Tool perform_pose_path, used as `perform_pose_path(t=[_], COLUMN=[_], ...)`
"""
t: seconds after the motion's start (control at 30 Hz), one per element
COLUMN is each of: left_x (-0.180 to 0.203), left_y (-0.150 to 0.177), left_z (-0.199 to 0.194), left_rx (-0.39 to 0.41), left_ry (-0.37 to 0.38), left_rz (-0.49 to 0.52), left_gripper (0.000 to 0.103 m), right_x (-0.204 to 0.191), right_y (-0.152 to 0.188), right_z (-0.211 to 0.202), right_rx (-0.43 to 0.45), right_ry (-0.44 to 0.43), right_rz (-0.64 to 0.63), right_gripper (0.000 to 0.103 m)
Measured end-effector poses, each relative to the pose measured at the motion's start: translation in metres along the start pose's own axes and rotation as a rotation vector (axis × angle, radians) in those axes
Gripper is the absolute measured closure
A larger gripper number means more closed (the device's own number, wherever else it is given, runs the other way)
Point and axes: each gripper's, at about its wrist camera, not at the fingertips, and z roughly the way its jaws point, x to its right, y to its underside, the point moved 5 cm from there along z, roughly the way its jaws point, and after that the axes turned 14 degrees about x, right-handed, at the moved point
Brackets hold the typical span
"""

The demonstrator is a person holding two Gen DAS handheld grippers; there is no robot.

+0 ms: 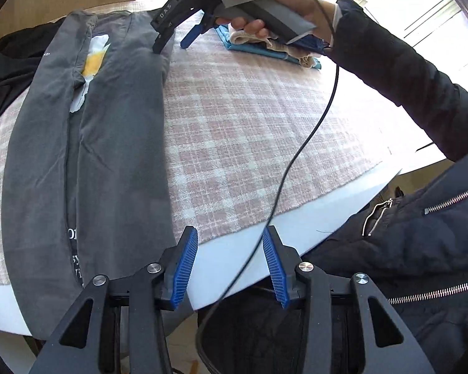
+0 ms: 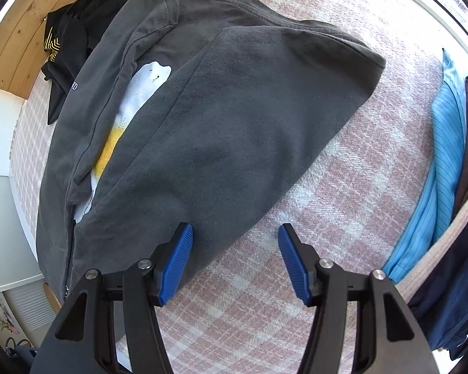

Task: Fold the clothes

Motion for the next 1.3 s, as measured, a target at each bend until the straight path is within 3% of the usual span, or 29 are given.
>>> perform_pose_path(t=[0.17, 0.27, 0.4, 0.57, 0.67, 0.77, 0.83, 0.97, 1.1, 1.3], left_x=[-0.028, -0.033, -0.033, -0.033, -0.041, -0.049, -0.056, -0.062, -0.066, -0.072], left_y=[0.016, 0.024, 0.015, 0.012, 0.012, 0.011, 0.011, 0.01, 0.008, 0.005], left_z=[0.029, 0.058, 0.068, 0.074, 0.069, 0.063, 0.058, 0.043, 0.033, 0.017], left_rx=[-0.025, -0.047, -0.021, -0.043, -0.043, -0.042, -0.039, -0.016, -0.006, 0.009], left_ry=[-0.161, -0.25, -0.28, -0.321, -0.307, -0.292, -0.268, -0.193, -0.154, -0.099], left_rz=[-0.041, 0.004, 0.026, 0.101, 0.08, 0.055, 0.021, -0.052, -0.081, -0.123], left_gripper=[0.061, 0.061, 0.061, 0.062, 0.07, 0.093, 0.099, 0.1, 0.1, 0.1], right_x=[-0.01, -0.014, -0.021, -0.028, -0.029, -0.03, -0.031, -0.031, -0.039, -0.058], right_y=[0.024, 0.038, 0.056, 0.079, 0.094, 0.113, 0.129, 0.167, 0.207, 0.234], right_z=[-0.007, -0.011, -0.017, -0.027, -0.032, -0.032, -0.037, -0.047, -0.048, -0.047], right_rx=[0.042, 0.052, 0.051, 0.054, 0.053, 0.048, 0.047, 0.039, 0.001, 0.03], right_ry=[0.027, 0.03, 0.034, 0.024, -0.011, -0.045, -0.058, -0.096, -0.203, -0.207], right_rz=[-0.005, -0.003, 0.0, 0.018, 0.055, 0.084, 0.101, 0.143, 0.218, 0.235], right_gripper=[0.046, 0.046, 0.046, 0.046, 0.046, 0.046, 0.046, 0.046, 0.045, 0.044])
